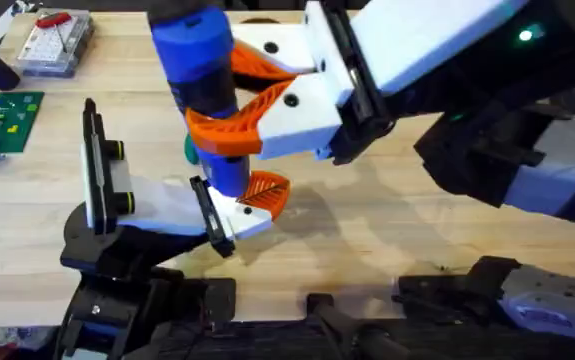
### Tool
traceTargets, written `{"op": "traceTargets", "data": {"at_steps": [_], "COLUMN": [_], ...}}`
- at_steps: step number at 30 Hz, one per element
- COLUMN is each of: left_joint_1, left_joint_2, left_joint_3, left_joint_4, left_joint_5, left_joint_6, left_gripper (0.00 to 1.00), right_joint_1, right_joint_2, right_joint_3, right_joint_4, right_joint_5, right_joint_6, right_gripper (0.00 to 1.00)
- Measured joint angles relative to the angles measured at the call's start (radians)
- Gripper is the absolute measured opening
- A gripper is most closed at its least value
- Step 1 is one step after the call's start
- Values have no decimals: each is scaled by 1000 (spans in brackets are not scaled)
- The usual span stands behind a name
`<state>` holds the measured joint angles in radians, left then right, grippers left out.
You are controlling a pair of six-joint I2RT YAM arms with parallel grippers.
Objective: Pick up the gripper from the table and insert it into the empty holder that is missing its gripper. Then pick up a screw, insert it into the mounting hole, and use the screwdriver to tighten it. Finally, clean up the table by picking up the vegetable and placing it into the bucket.
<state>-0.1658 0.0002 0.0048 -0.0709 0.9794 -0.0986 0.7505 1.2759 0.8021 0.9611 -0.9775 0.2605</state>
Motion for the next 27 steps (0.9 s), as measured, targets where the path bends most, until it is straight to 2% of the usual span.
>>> {"op": "traceTargets", "data": {"at_steps": [10,27], "left_joint_1": [0,0], "left_joint_2": [0,0], "left_joint_3": [0,0], "left_joint_4": [0,0], "left_joint_5": [0,0], "left_joint_6": [0,0], "left_gripper": [14,14], "right_joint_1": [-29,-30], "right_joint_2": [20,20], "right_joint_3": [0,0], "right_joint_4": [-4,-4], "right_joint_5": [0,-1], "right_joint_6": [-4,-7], "right_gripper": [48,48]}}
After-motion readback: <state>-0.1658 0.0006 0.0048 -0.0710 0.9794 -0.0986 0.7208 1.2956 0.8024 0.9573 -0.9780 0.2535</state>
